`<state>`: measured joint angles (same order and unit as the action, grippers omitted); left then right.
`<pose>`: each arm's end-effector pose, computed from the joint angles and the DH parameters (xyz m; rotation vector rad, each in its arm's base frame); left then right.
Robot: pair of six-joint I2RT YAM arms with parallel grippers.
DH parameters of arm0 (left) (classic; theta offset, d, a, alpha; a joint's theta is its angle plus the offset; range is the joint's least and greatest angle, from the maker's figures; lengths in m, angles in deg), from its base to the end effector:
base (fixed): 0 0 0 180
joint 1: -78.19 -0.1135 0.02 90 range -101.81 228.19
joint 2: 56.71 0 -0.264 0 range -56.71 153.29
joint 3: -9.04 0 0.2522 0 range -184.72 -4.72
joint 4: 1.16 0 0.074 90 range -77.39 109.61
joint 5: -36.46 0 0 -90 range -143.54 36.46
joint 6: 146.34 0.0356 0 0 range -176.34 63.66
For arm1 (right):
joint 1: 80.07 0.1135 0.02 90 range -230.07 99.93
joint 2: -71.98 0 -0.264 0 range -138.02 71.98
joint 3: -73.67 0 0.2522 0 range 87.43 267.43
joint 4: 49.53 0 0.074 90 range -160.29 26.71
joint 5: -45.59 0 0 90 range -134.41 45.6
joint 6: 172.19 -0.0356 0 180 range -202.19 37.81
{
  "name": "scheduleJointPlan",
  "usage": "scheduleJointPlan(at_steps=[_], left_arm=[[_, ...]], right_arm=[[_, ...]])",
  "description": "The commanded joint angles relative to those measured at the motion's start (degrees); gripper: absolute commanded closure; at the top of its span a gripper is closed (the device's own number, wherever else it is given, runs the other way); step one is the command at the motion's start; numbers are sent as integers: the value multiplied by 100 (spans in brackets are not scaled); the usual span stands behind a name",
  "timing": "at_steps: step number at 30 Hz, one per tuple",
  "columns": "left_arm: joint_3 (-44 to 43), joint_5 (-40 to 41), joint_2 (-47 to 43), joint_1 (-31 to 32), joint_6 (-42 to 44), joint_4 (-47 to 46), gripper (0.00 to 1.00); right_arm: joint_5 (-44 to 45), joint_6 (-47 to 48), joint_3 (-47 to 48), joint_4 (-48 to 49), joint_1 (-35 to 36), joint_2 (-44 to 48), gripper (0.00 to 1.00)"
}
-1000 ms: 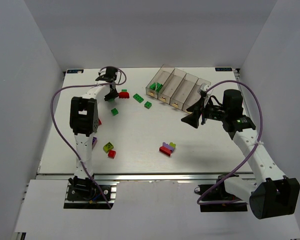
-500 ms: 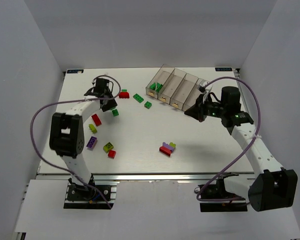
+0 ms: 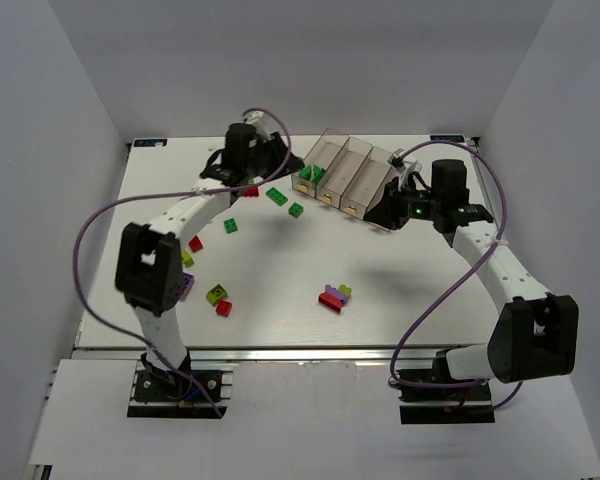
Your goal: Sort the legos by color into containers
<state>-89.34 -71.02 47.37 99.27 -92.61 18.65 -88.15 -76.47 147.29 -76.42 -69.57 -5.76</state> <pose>0.3998 -0.1656 0.2980 -0.0762 2.1223 -0.9249 0.2914 0.0790 0.3020 -0.7330 1.9193 0.8508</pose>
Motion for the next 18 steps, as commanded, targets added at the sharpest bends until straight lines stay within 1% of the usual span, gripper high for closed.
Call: scheduleJointPlan(at_steps=[1,3,4,5,7,8,11,12,13,15,17,18], left_arm=[[-1105,15,874,247,-38,-16,99],[-1573,112,1280,265,-73,28,99],[-2045,217,1656,291,-82,124,98],[-2293,270,1843,300,-82,203,96],[-2733,393,2186,353,-30,388,96],[-3136,472,2483,370,-20,467,95],[-3630,674,2846,405,-3,714,89],[-3806,832,3003,414,-3,749,87],[-3860,877,3066,423,6,775,81],[-3956,1044,3206,423,-3,819,76],[-3992,1062,3268,432,-20,846,67],[-4062,1053,3338,432,-20,872,63]], right_arm=[[-64,-158,281,214,-22,100,84],[6,-150,255,223,-22,153,83],[33,-141,229,223,-22,214,82],[42,-141,211,214,-22,232,82],[68,-97,184,196,-22,302,81],[77,-88,167,188,-31,320,80],[103,-44,132,188,-39,399,79],[112,-27,106,179,-31,417,79],[112,-18,97,170,-39,460,78],[138,8,53,170,-48,478,77],[156,52,26,161,-57,514,75],[165,61,0,161,-48,514,74]])
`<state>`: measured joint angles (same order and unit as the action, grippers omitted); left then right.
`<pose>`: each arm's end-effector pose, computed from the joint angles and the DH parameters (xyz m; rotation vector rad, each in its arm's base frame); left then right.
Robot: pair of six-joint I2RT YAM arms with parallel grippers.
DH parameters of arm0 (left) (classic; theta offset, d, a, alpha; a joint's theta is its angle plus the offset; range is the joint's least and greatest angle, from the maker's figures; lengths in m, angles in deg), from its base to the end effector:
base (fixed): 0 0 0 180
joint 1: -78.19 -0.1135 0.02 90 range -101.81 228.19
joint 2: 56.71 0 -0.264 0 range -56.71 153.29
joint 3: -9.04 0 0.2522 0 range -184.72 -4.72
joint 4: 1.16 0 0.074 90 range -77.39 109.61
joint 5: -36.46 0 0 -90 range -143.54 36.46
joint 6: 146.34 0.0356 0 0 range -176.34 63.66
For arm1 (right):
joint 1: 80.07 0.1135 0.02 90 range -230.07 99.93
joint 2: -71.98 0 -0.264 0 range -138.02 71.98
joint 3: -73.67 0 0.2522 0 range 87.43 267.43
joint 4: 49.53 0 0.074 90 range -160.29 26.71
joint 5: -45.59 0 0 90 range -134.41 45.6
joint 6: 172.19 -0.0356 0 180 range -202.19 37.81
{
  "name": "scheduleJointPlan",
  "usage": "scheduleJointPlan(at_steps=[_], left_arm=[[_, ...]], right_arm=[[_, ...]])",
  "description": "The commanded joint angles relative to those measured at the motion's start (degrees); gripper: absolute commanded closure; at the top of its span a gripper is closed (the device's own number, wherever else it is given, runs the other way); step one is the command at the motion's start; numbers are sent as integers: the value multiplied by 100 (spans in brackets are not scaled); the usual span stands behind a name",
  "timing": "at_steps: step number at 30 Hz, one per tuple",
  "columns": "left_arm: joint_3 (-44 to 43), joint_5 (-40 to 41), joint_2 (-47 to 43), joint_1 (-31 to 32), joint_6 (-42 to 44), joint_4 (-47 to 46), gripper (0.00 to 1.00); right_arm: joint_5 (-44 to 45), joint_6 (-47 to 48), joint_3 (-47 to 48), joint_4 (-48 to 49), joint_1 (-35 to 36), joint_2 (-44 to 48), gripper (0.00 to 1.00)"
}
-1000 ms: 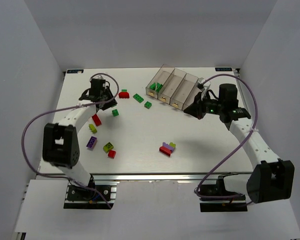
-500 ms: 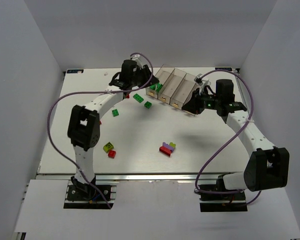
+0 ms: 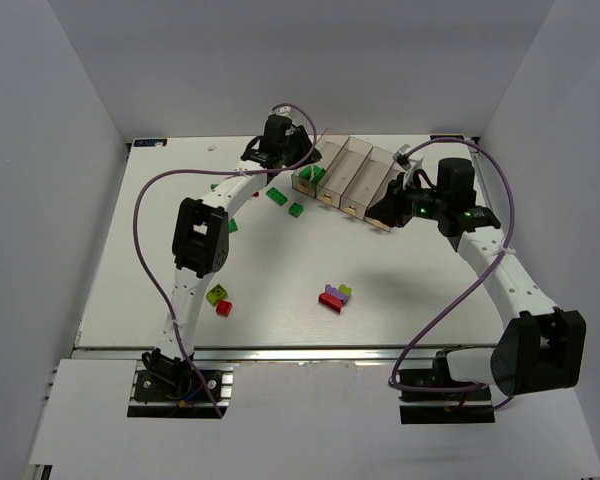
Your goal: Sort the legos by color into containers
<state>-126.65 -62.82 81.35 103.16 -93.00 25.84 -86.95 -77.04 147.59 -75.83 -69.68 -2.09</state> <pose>0.5084 -0.2431 0.2260 -0.1191 2.1796 -0.8051 0.2804 0.0759 0.3221 -0.7243 1.8552 0.8077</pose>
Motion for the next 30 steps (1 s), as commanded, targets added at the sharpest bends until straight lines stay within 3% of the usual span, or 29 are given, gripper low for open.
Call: scheduleJointPlan(at_steps=[1,5,15,17,20,22,24,25,27,28,29,30], left_arm=[[-366,225,-25,60,28,214,61],[-419,146,11,87,28,294,46],[-279,259,-367,87,186,434,37],[-165,399,-542,69,221,504,41],[422,532,-1288,-36,274,540,65],[1572,515,-2233,-158,309,322,83],[2406,567,-2948,-238,370,206,89],[3229,594,-3665,-308,466,145,89],[4276,768,-4676,-413,546,275,77],[4596,822,-4996,-466,546,346,67],[4904,848,-5313,-519,529,407,50],[5203,849,-5646,-554,503,469,44]], right_arm=[[44,127,-31,102,-46,146,72],[27,171,-31,76,-37,94,65],[-114,390,478,-188,-2,-477,54],[-114,513,706,-319,50,-600,54],[96,924,1128,-870,383,-1021,58],[351,1137,1655,-1179,787,-1434,61],[1123,1199,2181,-1488,1234,-1933,62],[1326,1199,2384,-1576,1350,-2111,62],[1801,920,2919,-1751,1596,-2627,57],[1802,866,3096,-1813,1658,-2796,53],[1872,848,3237,-1840,1729,-2937,47],[1881,874,3361,-1866,1860,-3069,39]])
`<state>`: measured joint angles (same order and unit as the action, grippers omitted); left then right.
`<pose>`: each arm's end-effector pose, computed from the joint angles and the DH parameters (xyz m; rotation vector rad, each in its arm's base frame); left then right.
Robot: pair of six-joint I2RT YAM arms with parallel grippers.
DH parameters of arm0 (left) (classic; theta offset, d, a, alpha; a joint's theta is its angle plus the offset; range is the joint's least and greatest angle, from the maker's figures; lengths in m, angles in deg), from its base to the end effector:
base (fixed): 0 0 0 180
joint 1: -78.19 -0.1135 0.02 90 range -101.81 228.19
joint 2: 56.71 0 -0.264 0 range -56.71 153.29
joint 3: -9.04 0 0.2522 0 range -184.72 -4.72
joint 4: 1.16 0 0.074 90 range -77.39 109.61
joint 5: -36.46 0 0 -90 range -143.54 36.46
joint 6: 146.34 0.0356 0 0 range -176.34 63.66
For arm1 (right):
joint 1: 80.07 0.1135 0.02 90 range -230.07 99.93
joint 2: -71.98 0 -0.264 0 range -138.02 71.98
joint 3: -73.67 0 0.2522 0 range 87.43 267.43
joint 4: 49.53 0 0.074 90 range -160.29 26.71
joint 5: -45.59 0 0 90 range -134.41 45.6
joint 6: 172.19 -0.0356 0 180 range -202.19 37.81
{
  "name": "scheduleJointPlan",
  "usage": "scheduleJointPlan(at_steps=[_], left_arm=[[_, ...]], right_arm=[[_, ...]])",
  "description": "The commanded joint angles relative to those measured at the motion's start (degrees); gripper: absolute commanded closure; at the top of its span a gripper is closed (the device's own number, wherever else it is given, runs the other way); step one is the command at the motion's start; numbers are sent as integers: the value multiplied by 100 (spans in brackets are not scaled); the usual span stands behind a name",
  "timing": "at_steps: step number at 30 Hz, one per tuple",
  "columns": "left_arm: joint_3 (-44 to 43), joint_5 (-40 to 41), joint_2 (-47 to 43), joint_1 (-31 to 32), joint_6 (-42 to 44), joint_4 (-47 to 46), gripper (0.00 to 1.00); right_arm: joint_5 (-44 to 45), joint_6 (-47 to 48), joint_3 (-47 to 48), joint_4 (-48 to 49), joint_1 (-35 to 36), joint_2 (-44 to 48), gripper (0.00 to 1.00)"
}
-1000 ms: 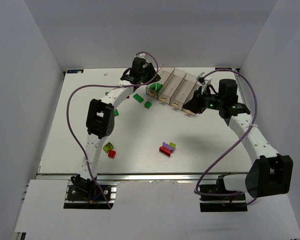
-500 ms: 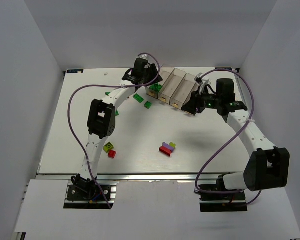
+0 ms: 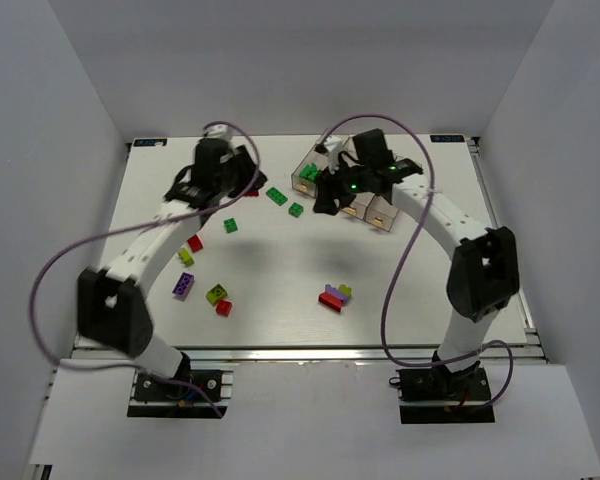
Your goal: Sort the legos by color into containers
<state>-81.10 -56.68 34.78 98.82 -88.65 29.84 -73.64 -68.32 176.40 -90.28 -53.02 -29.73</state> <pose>0.3470 -0.1327 0.3129 -0.1904 2.1863 -0.5921 0.3542 0.2004 0.3093 -1.0373 1.9982 0.6992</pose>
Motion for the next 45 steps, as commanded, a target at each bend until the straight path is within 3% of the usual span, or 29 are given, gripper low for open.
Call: scheduleJointPlan(at_steps=[1,3,8,13,22,35,45], left_arm=[[929,478,-1305,-224,-11,174,40],[1677,629,-2211,-313,-143,350,28],[2890,867,-3706,-436,-784,737,26],[3595,1069,-4823,-445,-1224,1211,25],[3296,1403,-5070,-454,-856,1968,22],[3498,1201,-5000,-454,-943,1845,22],[3700,1280,-5193,-454,-1075,1819,22]], right_arm=[[542,132,585,-431,248,-532,21],[611,370,954,-500,440,-953,16],[821,976,2342,-976,626,-1983,18],[1165,1232,2906,-1011,741,-2827,23],[1693,1364,3065,-572,784,-3460,23],[1737,1303,3381,-334,820,-3935,24],[1491,1320,3320,-422,793,-3927,40]])
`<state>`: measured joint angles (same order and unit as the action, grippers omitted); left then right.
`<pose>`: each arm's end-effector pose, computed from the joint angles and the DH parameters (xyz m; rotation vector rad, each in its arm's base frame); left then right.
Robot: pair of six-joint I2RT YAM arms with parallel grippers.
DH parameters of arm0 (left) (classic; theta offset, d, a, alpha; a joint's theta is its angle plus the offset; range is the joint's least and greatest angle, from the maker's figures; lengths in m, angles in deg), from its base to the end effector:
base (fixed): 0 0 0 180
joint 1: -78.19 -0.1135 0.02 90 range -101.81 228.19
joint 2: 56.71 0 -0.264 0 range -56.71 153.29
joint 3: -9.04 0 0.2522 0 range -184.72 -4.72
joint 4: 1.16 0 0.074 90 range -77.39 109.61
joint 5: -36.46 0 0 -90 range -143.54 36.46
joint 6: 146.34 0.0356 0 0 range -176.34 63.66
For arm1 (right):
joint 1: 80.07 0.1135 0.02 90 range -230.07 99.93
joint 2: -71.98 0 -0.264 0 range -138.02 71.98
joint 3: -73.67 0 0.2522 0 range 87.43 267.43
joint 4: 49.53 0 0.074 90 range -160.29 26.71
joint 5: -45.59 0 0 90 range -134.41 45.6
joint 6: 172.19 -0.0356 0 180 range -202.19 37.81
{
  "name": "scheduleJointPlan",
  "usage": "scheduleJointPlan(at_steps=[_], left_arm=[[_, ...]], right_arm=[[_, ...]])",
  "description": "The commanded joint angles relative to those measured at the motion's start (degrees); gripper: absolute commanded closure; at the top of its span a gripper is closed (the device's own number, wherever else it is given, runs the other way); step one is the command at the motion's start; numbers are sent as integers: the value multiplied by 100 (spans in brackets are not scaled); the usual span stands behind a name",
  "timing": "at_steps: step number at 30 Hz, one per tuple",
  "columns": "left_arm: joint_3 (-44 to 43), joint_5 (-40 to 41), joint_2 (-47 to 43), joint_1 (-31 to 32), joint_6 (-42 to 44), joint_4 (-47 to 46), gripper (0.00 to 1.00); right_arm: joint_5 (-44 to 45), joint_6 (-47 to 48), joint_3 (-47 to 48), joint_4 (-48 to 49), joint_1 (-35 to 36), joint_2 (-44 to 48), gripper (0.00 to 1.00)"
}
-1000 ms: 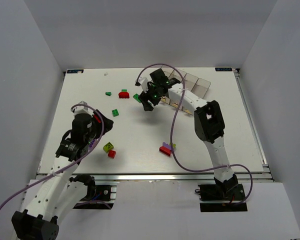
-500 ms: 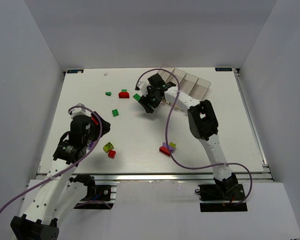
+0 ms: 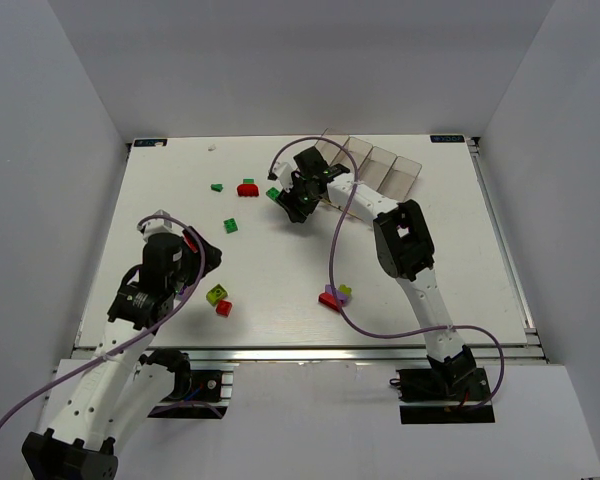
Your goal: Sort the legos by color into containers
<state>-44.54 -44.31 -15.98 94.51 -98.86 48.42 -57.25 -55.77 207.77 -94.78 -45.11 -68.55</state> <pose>0.1487 -0.0376 0.2766 -0.5930 2.1501 -0.3923 0.4395 0.3169 0.1678 -1.3439 2.0751 0.3411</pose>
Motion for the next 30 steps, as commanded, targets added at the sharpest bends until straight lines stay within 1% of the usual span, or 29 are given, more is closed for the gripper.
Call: scheduleJointPlan(at_steps=[1,3,4,5,6,8,12,15,20,21,27,30], left_arm=[[61,43,-127,-23,-46,-48,22],[88,35,-101,-23,-46,-118,22],[114,0,-109,-23,-54,-153,22],[158,-18,-83,-23,-63,-197,22],[167,-36,-65,-23,-72,-267,22],[141,-71,5,-23,-72,-312,22],[132,-45,-12,-23,-54,-382,22],[193,-9,-135,-23,-98,-391,21],[281,8,-267,-23,-177,-443,21],[281,-1,-285,-23,-186,-461,22],[343,-45,-303,-23,-221,-540,22],[351,-97,-329,-23,-230,-523,21]], right_arm=[[-175,74,157,20,2,-19,41],[-210,92,105,2,2,60,45],[-271,101,35,-7,2,104,50],[-298,101,-1,-7,2,174,54],[-333,101,-53,-7,2,218,60],[-429,101,-211,55,2,350,66],[-614,145,-265,-33,2,517,81],[-860,188,-361,-129,2,746,89],[-1457,338,-493,-262,2,1272,95],[-1519,355,-502,-262,2,1352,100],[-1695,154,-318,-34,-33,1730,100],[-1389,-285,-168,300,-77,1713,100]])
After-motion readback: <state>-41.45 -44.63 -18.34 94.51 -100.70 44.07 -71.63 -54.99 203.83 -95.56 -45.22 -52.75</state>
